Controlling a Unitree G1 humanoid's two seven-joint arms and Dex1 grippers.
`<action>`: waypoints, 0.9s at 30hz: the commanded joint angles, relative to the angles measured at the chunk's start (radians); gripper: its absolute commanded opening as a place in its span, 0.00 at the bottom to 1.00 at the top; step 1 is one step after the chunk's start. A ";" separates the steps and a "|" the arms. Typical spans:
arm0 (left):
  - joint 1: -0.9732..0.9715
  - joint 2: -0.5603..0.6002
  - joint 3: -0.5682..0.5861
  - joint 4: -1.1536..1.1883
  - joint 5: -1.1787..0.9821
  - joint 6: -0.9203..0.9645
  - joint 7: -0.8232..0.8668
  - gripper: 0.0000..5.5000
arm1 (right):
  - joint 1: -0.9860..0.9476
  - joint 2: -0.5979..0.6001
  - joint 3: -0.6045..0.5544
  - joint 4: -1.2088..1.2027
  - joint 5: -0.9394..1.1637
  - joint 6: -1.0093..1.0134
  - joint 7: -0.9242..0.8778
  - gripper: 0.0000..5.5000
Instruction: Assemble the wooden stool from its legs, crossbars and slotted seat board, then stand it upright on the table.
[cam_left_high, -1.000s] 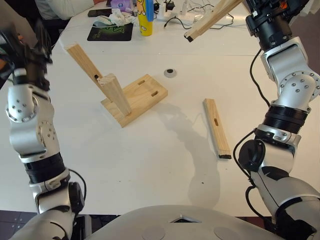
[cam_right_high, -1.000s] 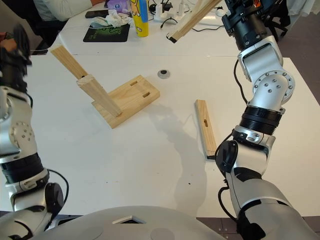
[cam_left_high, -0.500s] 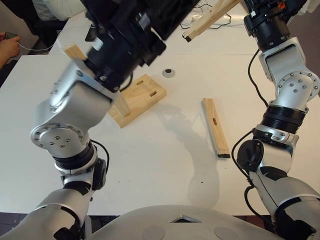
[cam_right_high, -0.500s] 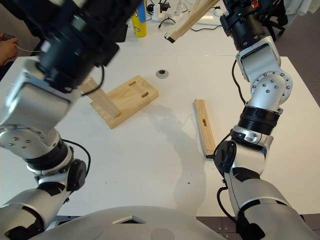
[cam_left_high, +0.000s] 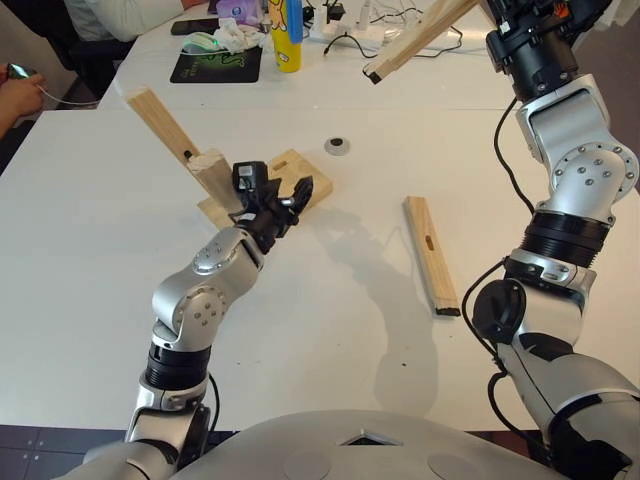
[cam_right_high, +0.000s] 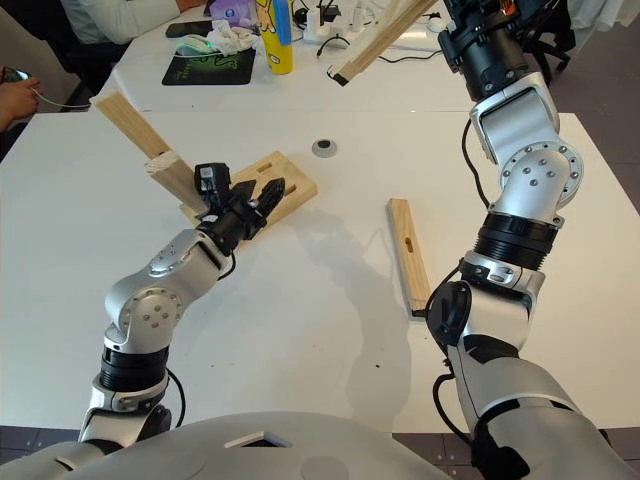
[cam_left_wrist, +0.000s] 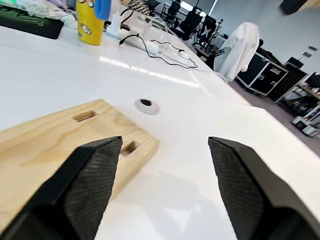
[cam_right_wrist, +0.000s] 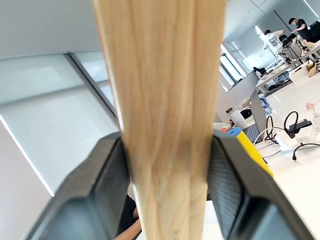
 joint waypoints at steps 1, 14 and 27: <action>0.034 0.030 0.006 0.083 0.155 -0.096 -0.052 0.58 | -0.007 0.008 -0.004 -0.020 0.005 -0.005 -0.004 0.38; 0.033 0.190 0.179 0.533 0.433 -0.371 -0.274 0.58 | -0.010 0.010 -0.009 -0.025 0.008 -0.004 -0.005 0.38; -0.056 0.155 0.159 0.387 0.444 -0.242 -0.400 0.58 | -0.008 0.013 -0.008 -0.025 0.001 -0.006 -0.005 0.38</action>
